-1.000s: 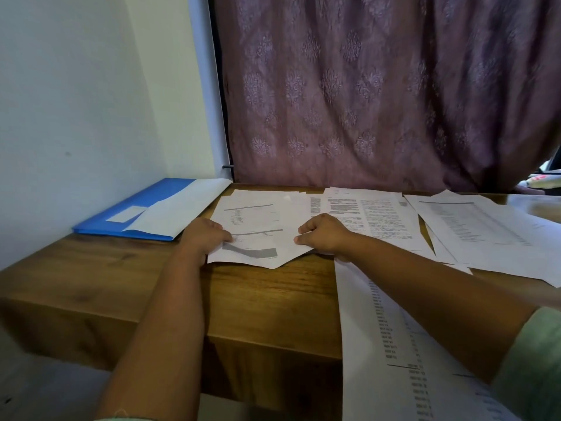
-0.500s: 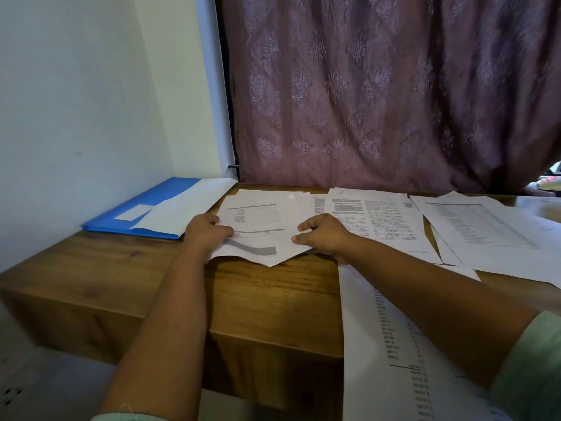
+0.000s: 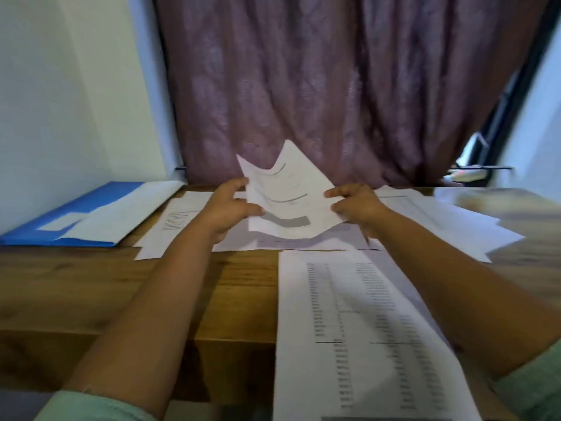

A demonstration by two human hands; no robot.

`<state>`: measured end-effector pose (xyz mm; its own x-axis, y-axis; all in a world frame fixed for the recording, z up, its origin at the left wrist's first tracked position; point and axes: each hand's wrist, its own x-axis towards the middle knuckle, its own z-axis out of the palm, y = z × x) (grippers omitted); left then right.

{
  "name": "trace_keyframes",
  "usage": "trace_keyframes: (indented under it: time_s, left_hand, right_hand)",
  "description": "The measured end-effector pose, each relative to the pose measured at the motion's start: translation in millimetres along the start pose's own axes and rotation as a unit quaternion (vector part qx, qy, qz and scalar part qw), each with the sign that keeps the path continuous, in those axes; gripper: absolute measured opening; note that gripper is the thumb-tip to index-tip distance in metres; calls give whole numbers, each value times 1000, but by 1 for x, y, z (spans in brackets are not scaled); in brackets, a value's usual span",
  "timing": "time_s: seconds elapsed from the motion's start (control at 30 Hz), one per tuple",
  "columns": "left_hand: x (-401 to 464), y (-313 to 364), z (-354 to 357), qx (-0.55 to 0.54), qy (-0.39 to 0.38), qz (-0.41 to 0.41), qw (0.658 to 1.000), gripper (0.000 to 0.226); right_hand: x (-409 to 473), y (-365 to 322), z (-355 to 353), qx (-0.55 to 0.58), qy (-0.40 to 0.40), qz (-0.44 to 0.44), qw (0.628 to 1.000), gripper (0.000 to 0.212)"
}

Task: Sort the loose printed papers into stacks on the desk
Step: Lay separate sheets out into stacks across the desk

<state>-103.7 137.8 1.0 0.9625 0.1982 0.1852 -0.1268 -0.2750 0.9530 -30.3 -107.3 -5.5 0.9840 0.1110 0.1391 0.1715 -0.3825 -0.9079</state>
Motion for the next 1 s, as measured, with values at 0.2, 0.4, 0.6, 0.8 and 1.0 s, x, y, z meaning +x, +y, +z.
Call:
trace_keyframes:
  time_s: [0.2, 0.4, 0.6, 0.8, 1.0]
  left_hand:
    - [15, 36, 143, 59, -136, 28, 989, 82]
    - [26, 39, 223, 278, -186, 101, 937, 73]
    - [8, 39, 186, 321, -241, 112, 909, 42]
    - [-13, 11, 145, 448, -299, 63, 840, 81]
    - [-9, -14, 131, 268, -242, 68, 930, 25]
  right_hand:
    - [-11, 71, -121, -141, 155, 48, 977, 30]
    - [-28, 133, -172, -267, 194, 62, 942, 23]
    - [-28, 118, -164, -500, 182, -54, 845, 32]
    - [-34, 108, -135, -589, 51, -16, 806, 36]
    - [-52, 90, -96, -270, -20, -144, 952, 32]
